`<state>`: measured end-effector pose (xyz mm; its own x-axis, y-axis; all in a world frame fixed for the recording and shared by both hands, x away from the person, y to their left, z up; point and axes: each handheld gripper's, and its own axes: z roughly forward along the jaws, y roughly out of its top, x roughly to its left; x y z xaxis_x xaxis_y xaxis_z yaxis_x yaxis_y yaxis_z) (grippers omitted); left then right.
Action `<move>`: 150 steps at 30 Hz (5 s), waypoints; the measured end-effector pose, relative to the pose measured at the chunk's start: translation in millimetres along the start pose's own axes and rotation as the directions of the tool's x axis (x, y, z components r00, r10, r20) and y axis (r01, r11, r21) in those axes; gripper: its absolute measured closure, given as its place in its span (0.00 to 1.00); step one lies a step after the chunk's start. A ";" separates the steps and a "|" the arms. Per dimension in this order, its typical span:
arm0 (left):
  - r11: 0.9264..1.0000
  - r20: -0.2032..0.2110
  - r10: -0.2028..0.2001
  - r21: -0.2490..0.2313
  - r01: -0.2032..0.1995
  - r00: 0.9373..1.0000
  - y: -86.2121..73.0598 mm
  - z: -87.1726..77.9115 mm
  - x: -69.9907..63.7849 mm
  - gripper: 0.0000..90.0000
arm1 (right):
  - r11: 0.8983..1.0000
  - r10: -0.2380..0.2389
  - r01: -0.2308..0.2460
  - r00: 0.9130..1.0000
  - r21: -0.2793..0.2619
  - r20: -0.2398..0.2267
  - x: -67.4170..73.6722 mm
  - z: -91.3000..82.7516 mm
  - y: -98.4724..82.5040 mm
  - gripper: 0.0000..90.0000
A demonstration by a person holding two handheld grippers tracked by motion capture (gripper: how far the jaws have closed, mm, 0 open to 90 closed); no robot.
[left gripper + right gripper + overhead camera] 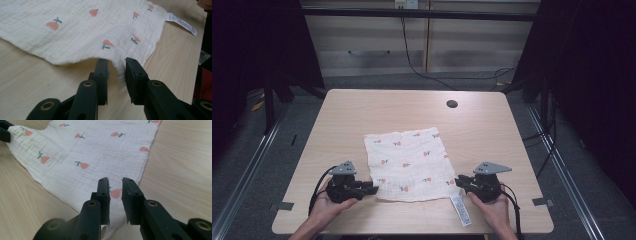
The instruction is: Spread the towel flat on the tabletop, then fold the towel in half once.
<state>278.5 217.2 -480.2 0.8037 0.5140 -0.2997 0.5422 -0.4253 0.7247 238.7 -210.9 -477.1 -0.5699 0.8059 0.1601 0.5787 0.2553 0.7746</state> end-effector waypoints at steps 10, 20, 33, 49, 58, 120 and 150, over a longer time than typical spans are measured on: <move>0.998 -0.045 -0.037 -0.056 0.034 0.998 7.9 -12.0 4.4 0.68 | 1.000 0.019 -0.019 1.000 -0.021 0.005 -15.6 11.3 17.5 0.80; 0.999 -0.135 -0.002 -0.032 -0.002 0.991 39.9 7.7 37.5 0.72 | 0.998 -0.008 0.010 0.999 0.054 -0.037 -26.9 44.4 37.8 0.68; 0.999 -0.113 0.036 0.045 -0.031 0.993 30.3 35.1 47.2 0.84 | 0.996 -0.060 0.063 0.997 0.070 -0.052 -38.2 91.7 57.6 0.71; 0.995 -0.177 0.094 0.053 -0.086 0.980 25.2 41.9 44.7 0.76 | 0.978 -0.151 0.153 0.988 0.140 -0.026 -33.9 93.8 48.7 0.87; 0.994 -0.199 0.105 0.046 -0.098 0.974 26.0 43.8 46.3 0.76 | 0.977 -0.144 0.151 0.988 0.153 -0.060 -33.0 83.1 41.9 0.90; 0.992 -0.141 0.118 0.065 -0.110 0.983 13.7 40.7 15.4 0.69 | 0.991 -0.092 0.097 0.995 0.098 -0.048 -35.9 59.9 49.8 0.72; 0.990 -0.131 0.136 0.052 -0.130 0.982 10.4 39.1 16.6 0.69 | 0.994 -0.049 0.050 0.999 0.101 -0.009 -69.4 108.8 63.8 0.91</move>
<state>307.1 192.2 -501.8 0.8310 0.5443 -0.1146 0.4450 -0.5269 0.7241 378.7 -192.4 -505.3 -0.6031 0.7874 0.1276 0.6055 0.3478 0.7158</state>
